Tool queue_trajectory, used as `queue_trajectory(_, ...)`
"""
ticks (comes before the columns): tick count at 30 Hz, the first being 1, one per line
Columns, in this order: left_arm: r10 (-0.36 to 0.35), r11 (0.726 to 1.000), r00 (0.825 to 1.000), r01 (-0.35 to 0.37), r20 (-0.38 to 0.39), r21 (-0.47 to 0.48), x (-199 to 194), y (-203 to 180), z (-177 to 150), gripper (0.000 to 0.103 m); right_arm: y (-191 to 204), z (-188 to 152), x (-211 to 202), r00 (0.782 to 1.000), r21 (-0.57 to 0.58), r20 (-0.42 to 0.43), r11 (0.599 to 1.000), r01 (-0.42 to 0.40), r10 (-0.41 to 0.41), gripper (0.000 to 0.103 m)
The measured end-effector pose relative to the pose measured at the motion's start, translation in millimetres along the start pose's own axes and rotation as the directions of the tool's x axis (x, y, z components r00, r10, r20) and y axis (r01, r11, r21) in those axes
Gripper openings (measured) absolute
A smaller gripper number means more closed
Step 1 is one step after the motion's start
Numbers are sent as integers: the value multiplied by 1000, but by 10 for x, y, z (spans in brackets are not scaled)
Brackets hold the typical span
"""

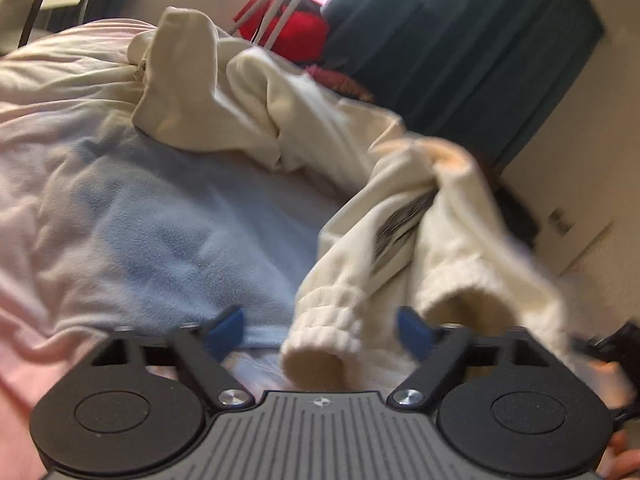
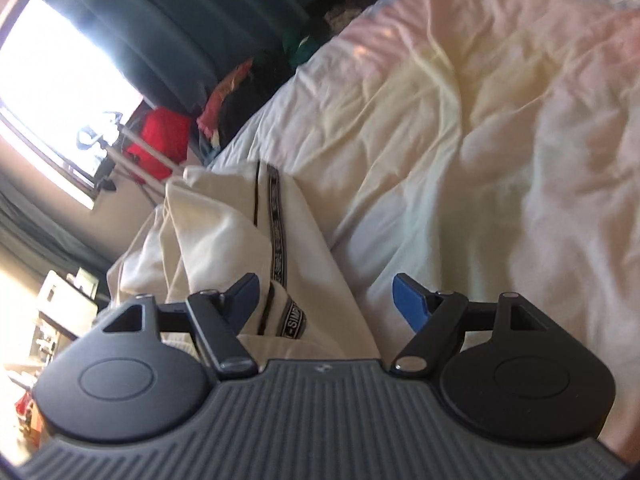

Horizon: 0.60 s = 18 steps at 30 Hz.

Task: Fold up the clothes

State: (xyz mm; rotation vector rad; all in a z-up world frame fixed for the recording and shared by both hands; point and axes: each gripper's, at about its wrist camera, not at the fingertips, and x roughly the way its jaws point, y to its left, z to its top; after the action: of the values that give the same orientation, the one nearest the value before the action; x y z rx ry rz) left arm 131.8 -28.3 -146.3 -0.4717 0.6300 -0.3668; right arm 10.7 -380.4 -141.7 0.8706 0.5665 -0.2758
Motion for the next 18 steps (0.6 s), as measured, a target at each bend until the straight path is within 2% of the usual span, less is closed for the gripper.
queue_trajectory(1, 2, 1000, 1000, -2, 4, -1, 2, 0, 19, 41, 14, -4, 41, 1000, -5, -8, 1000, -4, 4, 76)
queue_trajectory(4, 9, 1000, 1000, -9, 15, -6, 9, -2, 74, 22, 50, -12, 145, 1000, -27, -15, 1000, -7, 7, 76)
queue_trajectory(8, 19, 1000, 999, -19, 30, -12, 17, -4, 148, 19, 140, -88, 272, 998, -89, -64, 996, -1, -5, 76)
queue_trajectory(12, -1, 999, 997, 4, 72, -42, -374, 135, 398, 17, 306, -275, 328, 991, -209, -132, 978, -10, -18, 76)
queue_trajectory(14, -12, 998, 996, 17, 93, -57, -581, 209, 529, 17, 443, -413, 368, 982, -315, -190, 948, -43, -19, 76)
queue_trajectory(18, 24, 991, 995, -11, 98, -134, -795, 541, 713, 17, 652, -733, 390, 965, -499, -260, 862, -93, -46, 75)
